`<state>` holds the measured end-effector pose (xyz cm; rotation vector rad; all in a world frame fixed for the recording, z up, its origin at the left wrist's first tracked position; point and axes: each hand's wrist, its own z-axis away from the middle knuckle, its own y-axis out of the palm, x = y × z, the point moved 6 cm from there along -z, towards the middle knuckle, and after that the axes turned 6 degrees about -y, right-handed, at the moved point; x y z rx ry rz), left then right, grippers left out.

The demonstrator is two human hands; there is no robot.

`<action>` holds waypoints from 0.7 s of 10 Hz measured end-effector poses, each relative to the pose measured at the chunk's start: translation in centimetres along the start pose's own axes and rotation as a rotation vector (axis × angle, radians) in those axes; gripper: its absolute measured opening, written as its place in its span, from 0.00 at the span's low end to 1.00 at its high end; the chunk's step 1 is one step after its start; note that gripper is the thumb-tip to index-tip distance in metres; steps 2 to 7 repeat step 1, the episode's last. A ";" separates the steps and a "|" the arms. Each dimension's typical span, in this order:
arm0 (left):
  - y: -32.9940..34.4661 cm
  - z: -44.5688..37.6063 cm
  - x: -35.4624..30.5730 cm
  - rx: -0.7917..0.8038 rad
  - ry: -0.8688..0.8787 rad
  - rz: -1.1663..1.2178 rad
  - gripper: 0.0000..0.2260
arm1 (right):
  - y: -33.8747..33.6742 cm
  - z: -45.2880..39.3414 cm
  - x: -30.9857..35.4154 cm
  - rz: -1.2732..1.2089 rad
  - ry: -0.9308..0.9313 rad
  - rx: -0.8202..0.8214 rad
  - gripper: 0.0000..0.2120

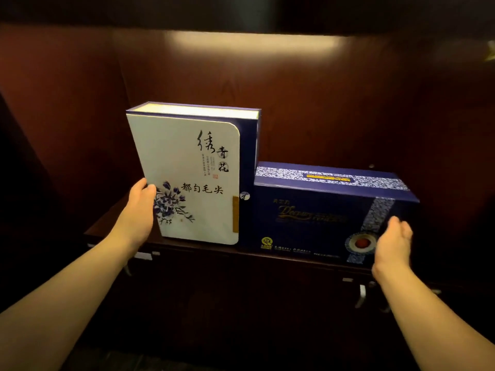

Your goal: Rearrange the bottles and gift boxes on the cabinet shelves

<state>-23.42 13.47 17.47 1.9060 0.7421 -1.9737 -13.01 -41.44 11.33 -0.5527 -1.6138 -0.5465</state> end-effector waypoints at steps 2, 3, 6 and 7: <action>-0.6 2.5 -1.5 0.033 0.077 -0.027 0.37 | -0.2 3.8 1.9 -0.016 -0.044 0.077 0.29; -0.6 2.5 -1.5 0.033 0.077 -0.027 0.37 | -0.2 3.8 1.9 -0.016 -0.044 0.077 0.29; -0.6 2.5 -1.5 0.033 0.077 -0.027 0.37 | -0.2 3.8 1.9 -0.016 -0.044 0.077 0.29; -0.6 2.5 -1.5 0.033 0.077 -0.027 0.37 | -0.2 3.8 1.9 -0.016 -0.044 0.077 0.29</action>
